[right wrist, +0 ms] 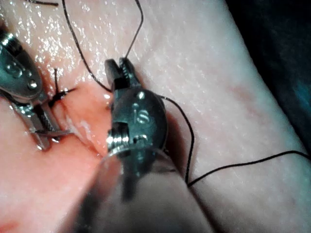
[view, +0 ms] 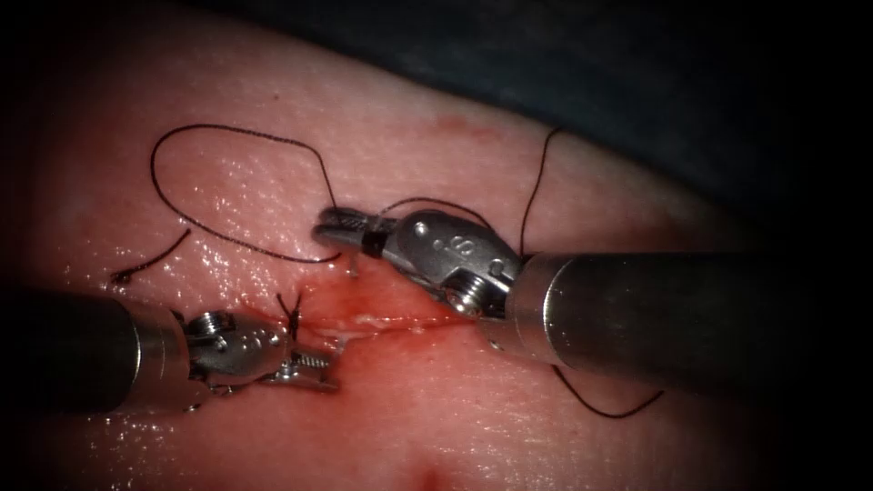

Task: Wound Closure
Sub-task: Press the tissue with the left tool while driving the needle through the skin above the cut with the right tool, then grasp the needle near the tip with the left tool and extract

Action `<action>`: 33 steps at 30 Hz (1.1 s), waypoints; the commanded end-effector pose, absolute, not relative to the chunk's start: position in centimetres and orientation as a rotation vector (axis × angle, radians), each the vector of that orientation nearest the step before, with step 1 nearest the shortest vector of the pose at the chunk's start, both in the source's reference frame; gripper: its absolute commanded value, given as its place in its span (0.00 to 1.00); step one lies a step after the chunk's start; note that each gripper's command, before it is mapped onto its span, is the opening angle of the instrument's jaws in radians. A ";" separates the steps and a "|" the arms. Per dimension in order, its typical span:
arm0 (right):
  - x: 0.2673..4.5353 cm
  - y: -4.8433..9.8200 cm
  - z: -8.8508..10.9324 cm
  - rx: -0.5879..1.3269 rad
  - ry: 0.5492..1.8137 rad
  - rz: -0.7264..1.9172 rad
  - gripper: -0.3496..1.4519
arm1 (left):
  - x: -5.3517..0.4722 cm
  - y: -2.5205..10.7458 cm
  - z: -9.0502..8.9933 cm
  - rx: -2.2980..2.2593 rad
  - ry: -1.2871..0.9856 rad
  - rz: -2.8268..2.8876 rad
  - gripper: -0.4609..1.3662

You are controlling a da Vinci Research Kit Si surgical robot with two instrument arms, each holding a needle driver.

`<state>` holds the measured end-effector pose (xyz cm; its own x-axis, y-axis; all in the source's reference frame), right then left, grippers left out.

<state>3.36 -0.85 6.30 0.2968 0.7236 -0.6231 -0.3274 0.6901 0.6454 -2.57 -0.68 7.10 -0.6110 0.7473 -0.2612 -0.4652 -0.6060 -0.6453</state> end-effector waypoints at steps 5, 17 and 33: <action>3.39 -0.9 6.3 0.652 1.027 0.863 0.00 | -2.57 -0.7 7.1 -0.681 -0.695 2.214 0.29; 3.42 -1.2 6.4 0.986 0.903 0.991 0.00 | -2.58 -0.7 7.1 -0.681 -0.695 2.214 0.29; 3.14 -0.8 6.5 0.674 1.204 0.996 0.86 | -2.57 -0.7 7.1 -0.681 -0.700 2.214 0.31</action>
